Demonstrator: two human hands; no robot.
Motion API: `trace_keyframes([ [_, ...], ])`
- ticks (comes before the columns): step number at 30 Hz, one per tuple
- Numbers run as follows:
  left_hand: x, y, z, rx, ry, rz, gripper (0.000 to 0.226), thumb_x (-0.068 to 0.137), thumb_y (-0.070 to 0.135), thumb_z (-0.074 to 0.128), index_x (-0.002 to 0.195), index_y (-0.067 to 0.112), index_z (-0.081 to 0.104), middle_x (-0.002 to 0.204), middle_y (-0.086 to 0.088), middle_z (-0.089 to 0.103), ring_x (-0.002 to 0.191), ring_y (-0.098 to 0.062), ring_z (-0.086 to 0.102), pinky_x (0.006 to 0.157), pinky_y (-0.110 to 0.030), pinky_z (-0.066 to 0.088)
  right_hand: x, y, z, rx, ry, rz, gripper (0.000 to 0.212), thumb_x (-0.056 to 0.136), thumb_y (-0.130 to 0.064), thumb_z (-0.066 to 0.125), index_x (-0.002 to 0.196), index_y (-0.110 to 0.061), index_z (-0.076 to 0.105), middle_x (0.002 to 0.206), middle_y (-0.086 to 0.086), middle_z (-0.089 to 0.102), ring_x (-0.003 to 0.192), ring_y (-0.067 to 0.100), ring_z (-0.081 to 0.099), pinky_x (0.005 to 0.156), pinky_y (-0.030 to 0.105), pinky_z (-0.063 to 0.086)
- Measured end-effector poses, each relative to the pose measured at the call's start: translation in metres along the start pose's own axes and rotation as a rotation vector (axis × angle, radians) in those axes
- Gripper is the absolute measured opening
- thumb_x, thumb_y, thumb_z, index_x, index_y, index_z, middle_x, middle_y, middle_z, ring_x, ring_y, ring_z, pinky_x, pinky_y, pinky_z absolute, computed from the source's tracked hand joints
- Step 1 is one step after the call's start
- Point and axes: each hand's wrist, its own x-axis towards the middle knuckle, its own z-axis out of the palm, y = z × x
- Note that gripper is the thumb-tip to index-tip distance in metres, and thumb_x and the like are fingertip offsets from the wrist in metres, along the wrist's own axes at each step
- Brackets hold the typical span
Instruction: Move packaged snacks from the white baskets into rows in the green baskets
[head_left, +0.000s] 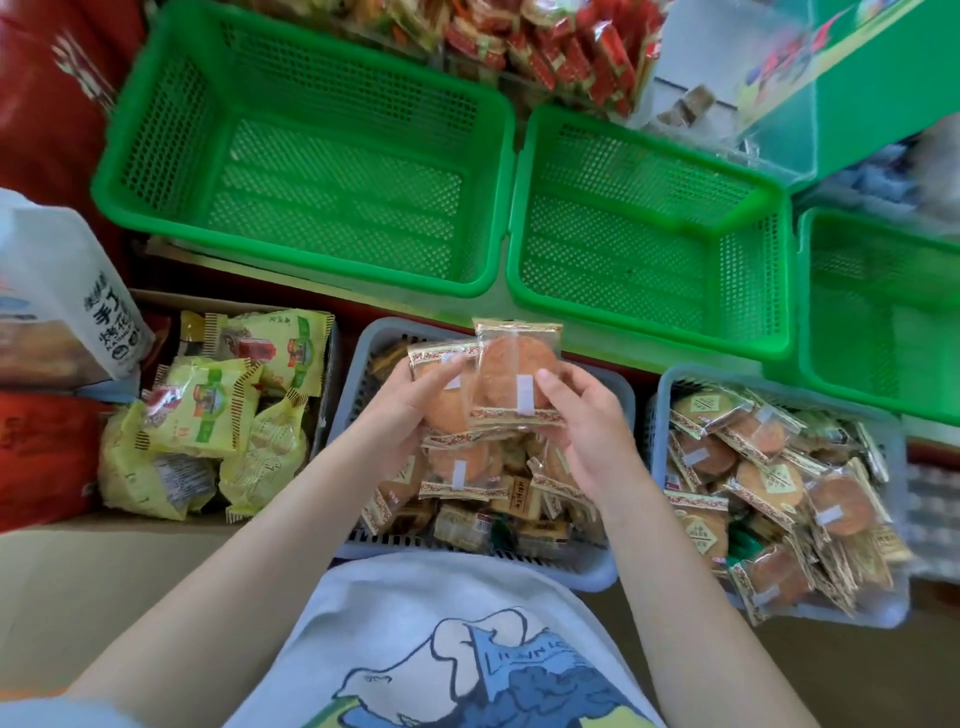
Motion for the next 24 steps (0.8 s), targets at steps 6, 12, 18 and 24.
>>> trace_keyframes([
  [6, 0.009, 0.052, -0.016, -0.047, 0.0, 0.165, 0.087, 0.067, 0.053, 0.087, 0.138, 0.023, 0.046, 0.123, -0.005, 0.07, 0.106, -0.024, 0.071, 0.092, -0.046, 0.057, 0.014, -0.041, 0.071, -0.576, -0.111, -0.236, 0.054, 0.104, -0.047, 0.042, 0.152, -0.025, 0.028, 0.144, -0.007, 0.037, 0.129, 0.007, 0.038, 0.102, 0.024, 0.032],
  [12, 0.017, 0.116, -0.071, -0.118, 0.063, 0.257, 0.067, 0.075, 0.035, 0.071, 0.136, 0.027, 0.044, 0.121, -0.006, 0.068, 0.103, -0.024, 0.071, 0.084, -0.04, 0.057, 0.061, -0.075, 0.138, -0.152, -0.379, 0.065, 0.039, 0.094, -0.051, 0.059, 0.127, -0.03, 0.06, 0.132, 0.001, 0.065, 0.121, 0.02, 0.061, 0.111, 0.042, 0.042],
  [18, 0.039, 0.148, -0.145, 0.313, 0.372, 0.486, 0.06, 0.094, 0.04, 0.051, 0.15, 0.03, 0.033, 0.144, 0.004, 0.048, 0.123, -0.008, 0.052, 0.098, -0.025, 0.041, 0.128, -0.093, 0.199, -0.098, -0.507, 0.166, 0.04, 0.092, -0.036, 0.064, 0.117, -0.005, 0.069, 0.105, 0.015, 0.071, 0.088, 0.026, 0.066, 0.076, 0.033, 0.052],
  [24, 0.076, 0.123, -0.245, 1.209, 0.9, 0.436, 0.077, 0.095, 0.053, 0.044, 0.156, 0.008, 0.028, 0.166, -0.017, 0.013, 0.154, -0.03, 0.004, 0.125, -0.048, 0.005, 0.217, -0.096, 0.28, -0.262, -0.303, 0.209, 0.031, 0.092, -0.043, 0.062, 0.108, -0.017, 0.065, 0.083, 0.0, 0.071, 0.066, 0.014, 0.065, 0.054, 0.023, 0.049],
])
